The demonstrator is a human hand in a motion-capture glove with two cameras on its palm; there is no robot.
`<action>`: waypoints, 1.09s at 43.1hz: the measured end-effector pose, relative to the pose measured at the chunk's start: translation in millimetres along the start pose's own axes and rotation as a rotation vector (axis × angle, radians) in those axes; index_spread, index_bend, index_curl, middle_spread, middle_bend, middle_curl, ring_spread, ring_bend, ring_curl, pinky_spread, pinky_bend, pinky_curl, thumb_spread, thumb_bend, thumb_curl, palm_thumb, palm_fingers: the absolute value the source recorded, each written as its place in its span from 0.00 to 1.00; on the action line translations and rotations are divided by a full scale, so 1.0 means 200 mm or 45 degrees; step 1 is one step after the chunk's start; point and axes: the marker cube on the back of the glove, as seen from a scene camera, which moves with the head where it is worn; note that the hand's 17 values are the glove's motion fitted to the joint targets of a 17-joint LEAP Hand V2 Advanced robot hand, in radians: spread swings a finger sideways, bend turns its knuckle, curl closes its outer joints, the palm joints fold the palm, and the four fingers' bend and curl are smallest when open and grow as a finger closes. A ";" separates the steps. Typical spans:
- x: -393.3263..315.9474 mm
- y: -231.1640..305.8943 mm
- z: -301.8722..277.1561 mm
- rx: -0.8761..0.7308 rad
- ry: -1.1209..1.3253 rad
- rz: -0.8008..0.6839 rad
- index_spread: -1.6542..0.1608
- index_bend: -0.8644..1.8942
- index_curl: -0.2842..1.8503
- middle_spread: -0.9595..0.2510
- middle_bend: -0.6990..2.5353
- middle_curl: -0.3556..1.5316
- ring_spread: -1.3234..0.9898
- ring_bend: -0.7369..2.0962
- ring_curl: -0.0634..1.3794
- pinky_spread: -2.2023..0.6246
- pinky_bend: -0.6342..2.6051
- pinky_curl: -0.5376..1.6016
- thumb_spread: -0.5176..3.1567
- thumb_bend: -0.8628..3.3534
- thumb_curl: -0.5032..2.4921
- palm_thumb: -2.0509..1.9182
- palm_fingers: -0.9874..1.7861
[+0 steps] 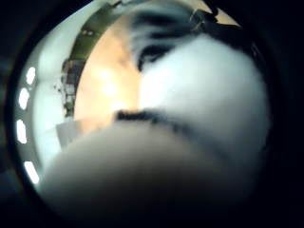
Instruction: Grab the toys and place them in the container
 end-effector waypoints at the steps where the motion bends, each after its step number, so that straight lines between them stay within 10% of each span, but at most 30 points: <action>1: 0.00 0.00 0.01 0.013 0.003 0.000 0.68 0.51 0.37 0.69 0.20 0.28 0.53 0.31 0.15 0.80 0.57 0.46 0.35 0.18 0.23 0.48 0.31; 14: -0.02 0.01 -0.03 -0.033 0.064 0.010 0.69 0.64 0.42 0.76 0.25 0.24 0.54 0.42 0.20 0.77 0.55 0.44 0.45 0.22 0.25 0.55 0.41; 29: -0.08 -0.03 -0.10 0.033 0.010 0.051 0.70 0.42 0.38 0.58 0.40 0.34 0.41 0.63 0.32 0.65 0.53 0.42 0.44 0.27 0.32 0.67 0.68; 47: -0.78 0.23 -0.85 0.123 -0.161 -0.096 0.68 0.37 0.40 0.48 0.42 0.39 0.38 0.63 0.35 0.62 0.51 0.42 0.36 0.26 0.38 0.69 0.70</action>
